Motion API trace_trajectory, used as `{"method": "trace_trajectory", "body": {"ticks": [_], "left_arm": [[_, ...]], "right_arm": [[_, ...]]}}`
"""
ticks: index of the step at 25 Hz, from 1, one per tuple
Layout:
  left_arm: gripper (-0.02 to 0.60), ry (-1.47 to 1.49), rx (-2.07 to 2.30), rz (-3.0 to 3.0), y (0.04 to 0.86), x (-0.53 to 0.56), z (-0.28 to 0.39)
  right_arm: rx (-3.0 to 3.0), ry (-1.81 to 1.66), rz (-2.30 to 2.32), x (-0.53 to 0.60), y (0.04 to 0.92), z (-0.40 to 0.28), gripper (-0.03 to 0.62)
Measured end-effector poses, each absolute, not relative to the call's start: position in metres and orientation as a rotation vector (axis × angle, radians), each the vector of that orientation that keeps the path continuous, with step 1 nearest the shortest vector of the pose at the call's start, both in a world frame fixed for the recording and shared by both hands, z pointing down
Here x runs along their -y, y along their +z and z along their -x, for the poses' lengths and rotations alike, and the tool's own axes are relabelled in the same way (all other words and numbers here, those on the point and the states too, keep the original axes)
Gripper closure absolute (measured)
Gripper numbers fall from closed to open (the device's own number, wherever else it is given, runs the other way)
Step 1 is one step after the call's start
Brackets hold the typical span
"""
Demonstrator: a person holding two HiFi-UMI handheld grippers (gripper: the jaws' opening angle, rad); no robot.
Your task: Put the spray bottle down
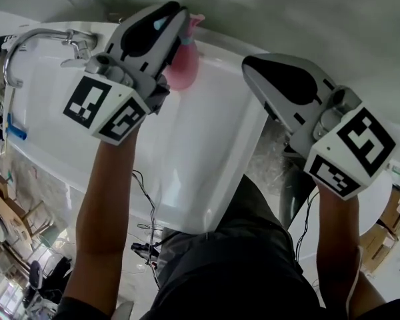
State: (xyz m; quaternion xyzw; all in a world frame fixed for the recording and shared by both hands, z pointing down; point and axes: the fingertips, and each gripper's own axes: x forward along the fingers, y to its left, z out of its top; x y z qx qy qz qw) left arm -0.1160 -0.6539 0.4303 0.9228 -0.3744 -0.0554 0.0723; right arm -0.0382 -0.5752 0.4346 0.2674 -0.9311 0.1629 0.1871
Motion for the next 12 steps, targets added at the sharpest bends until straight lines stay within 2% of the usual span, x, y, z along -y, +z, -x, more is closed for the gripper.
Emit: {"method": "trace_trajectory", "body": {"ticks": [12], "left_arm": [[0.528,-0.243,1.085,-2.832,0.445,0.640,0.131]], "right_arm": [[2.589,0.474,-0.752,0.568,0.452,0.058,0.583]]}}
